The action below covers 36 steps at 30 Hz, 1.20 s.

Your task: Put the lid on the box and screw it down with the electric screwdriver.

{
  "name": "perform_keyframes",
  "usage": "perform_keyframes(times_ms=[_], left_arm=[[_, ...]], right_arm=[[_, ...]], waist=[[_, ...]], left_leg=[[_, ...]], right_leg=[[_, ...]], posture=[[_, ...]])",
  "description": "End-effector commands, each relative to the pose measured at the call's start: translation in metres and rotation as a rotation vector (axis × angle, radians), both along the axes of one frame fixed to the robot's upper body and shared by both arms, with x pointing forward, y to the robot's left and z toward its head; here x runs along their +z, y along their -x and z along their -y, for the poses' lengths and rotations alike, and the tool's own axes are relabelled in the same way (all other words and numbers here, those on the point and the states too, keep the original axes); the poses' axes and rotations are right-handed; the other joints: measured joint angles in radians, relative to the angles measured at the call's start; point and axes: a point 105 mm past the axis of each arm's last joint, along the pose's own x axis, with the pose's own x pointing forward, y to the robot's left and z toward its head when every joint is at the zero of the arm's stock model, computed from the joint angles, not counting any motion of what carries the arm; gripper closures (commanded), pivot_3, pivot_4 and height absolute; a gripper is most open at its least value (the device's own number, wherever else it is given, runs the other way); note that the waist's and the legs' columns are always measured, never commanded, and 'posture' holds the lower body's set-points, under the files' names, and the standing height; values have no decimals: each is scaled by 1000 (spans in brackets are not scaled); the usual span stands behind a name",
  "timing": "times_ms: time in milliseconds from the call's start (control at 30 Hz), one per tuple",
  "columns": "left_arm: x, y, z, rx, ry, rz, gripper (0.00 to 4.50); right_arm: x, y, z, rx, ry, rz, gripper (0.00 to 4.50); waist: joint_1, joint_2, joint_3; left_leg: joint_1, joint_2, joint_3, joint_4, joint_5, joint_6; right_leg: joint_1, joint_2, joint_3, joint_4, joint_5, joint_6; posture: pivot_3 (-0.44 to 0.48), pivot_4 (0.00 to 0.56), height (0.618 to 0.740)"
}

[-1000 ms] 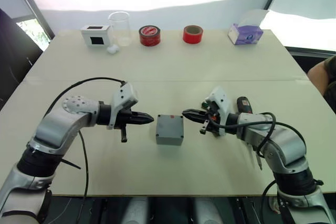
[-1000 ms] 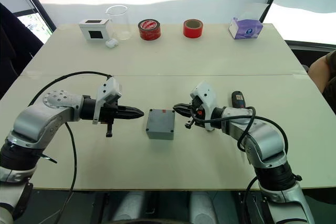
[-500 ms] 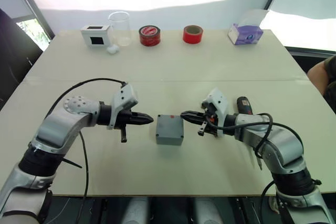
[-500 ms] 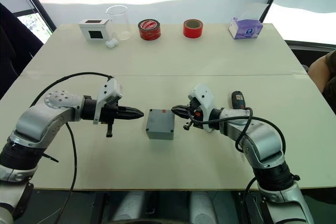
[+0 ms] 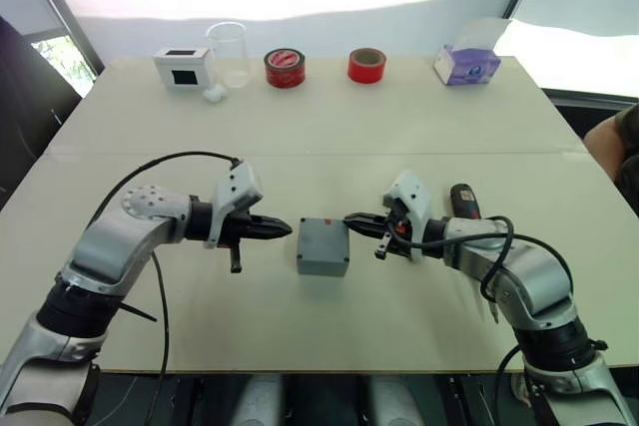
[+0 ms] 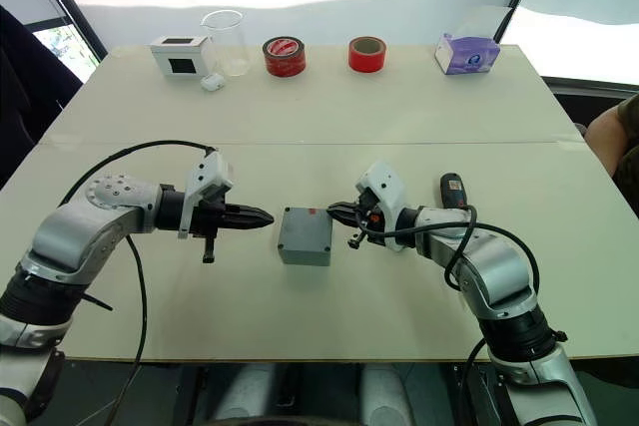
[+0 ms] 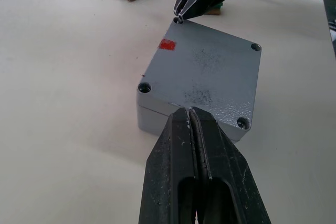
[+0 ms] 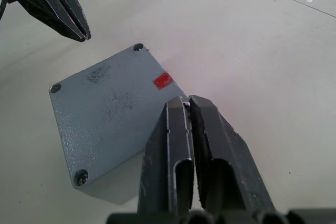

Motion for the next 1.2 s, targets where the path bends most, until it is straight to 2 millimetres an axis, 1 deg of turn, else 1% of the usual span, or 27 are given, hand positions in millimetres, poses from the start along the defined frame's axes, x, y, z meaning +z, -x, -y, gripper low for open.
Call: perform_keyframes(times_ms=[33, 167, 267, 333, 400, 467, 500, 533, 567, 600, 633, 667, 700, 733, 800, 867, 933, 967, 1000, 1067, 1133, 1200], left_arm=[[9, -2, 1, -6, 14, 45, 4500], [11, -3, 3, -13, 26, 50, 4500], [13, -3, 5, -19, 35, 54, 4500], [17, -3, 8, -25, 54, 59, 4500], [25, -2, 13, -44, 82, 67, 4500], [35, -1, 18, -69, 106, 81, 4500], [40, -1, 20, -83, 112, 94, 4500], [44, -1, 22, -92, 115, 102, 4500], [50, -1, 25, -102, 129, 114, 4500], [55, 2, 29, -124, 140, 128, 4500], [57, 7, 33, -154, 135, 141, 4500], [56, 14, 38, -198, 114, 151, 4500], [54, 18, 40, -227, 97, 156, 4500], [52, 21, 42, -242, 86, 158, 4500], [52, 22, 42, -248, 81, 159, 4500], [50, 26, 44, -274, 71, 159, 4500], [50, 30, 51, -315, 78, 171, 4500], [50, 31, 52, -323, 80, 175, 4500], [49, 32, 56, -334, 83, 179, 4500], [46, 35, 61, -344, 89, 181, 4500], [44, 37, 63, -342, 93, 185, 4500], [44, 38, 64, -331, 116, 191, 4500]], right_arm=[[10, -1, -1, 14, 2, 48, 2978], [14, -2, 2, 3, 2, 56, 1499], [17, -2, 4, -2, -1, 61, 1499], [22, -3, 6, -13, -22, 57, 1499], [32, -2, 13, -32, -51, 47, 1499], [46, -8, 29, -113, -64, 54, 1499], [49, -12, 45, -169, -28, 43, 1251], [51, -15, 56, -207, -3, 33, 986], [53, -13, 70, -230, 40, -11, 730], [59, -14, 87, -286, 69, -57, 338], [65, -18, 106, -387, 94, -109, 79], [69, -20, 129, -501, 138, -184, 79], [72, -20, 143, -579, 162, -237, 79], [73, -20, 151, -622, 177, -272, 79], [75, -19, 153, -642, 184, -299, 79], [69, -12, 162, -646, 270, -348, 79], [65, -10, 185, -740, 398, -362, 79], [65, -10, 191, -764, 428, -361, 79], [64, -8, 190, -746, 412, -399, 79], [52, 1, 180, -637, 331, -543, 79], [42, 14, 171, -543, 321, -635, 79], [34, 17, 173, -539, 311, -694, 79]], waist=[[0, 0, 0], [0, 0, 0], [0, 0, 0], [0, 0, 0], [1, 0, 0], [2, 0, 0], [3, 0, 0], [5, 0, 0], [8, 0, 0], [9, 0, 0], [10, 0, 0], [8, 0, 0], [4, 0, 0], [1, 0, 0], [0, 0, 0], [-3, 0, 0], [-2, 1, 1], [0, 1, 1], [1, 1, 1], [-1, 1, 1], [-1, 1, 1], [-1, 1, 1]], left_leg=[[0, 0, 0, 0, 0, 0], [0, 0, 0, 0, 0, 0], [0, 0, 0, 0, 0, 0], [0, 0, 0, 0, 0, 0], [0, 0, 0, 0, 0, 0], [0, 0, 0, 0, 0, 0], [0, 0, 0, 0, 0, 0], [0, 0, 0, 0, 0, 0], [0, 0, 0, 0, 0, 0], [0, 0, 0, 0, 0, 0], [0, -1, 0, 0, 0, 0], [0, -1, 0, 0, 0, 0], [0, 0, 1, 0, 0, 0], [0, 0, 1, 0, 0, 0], [0, 1, 1, -1, 0, 0], [0, 2, 1, -2, 0, 0], [0, 1, 1, -2, 0, 0], [0, 1, 2, -2, 0, 1], [0, 0, 2, -2, 0, 1], [0, 0, 3, -1, -1, 1], [0, 0, 3, 0, -1, 2], [0, 1, 2, 0, -1, 2]], right_leg=[[0, 0, 0, 0, 0, 0], [0, 0, 0, 0, 0, 0], [0, 0, 0, 0, 0, 0], [0, 0, 0, 0, 0, 0], [0, 0, 0, 0, 0, 0], [0, 0, 0, 0, 0, 0], [0, 0, 0, 0, 0, 0], [0, 0, 0, 0, 0, 0], [0, 0, 0, 0, 0, 0], [0, -1, 0, 0, 0, 0], [0, -1, 0, 0, 0, 0], [0, -1, 0, -1, 0, 0], [0, -1, 0, 0, 0, 0], [0, -1, 1, -1, 0, 0], [0, -1, 1, -1, 0, -1], [0, -1, 1, -2, 0, -1], [-1, -1, 1, -1, 0, -1], [-1, -1, 1, -1, 0, -1], [-1, -1, 1, -1, 0, -1], [0, -2, 1, -2, 0, 0], [0, -2, 1, -3, 0, 0], [0, -1, 1, -3, 0, 0]], posture=[[0, 150, 740], [0, 150, 740], [0, 150, 740], [0, 150, 740], [0, 150, 740], [0, 150, 740], [0, 150, 740], [0, 150, 740], [0, 150, 740], [0, 150, 740], [0, 150, 740], [0, 150, 740], [0, 150, 740], [0, 150, 740], [0, 150, 740], [0, 150, 740], [0, 150, 740], [0, 150, 740], [0, 150, 740], [0, 150, 740], [0, 150, 740], [0, 150, 740]])
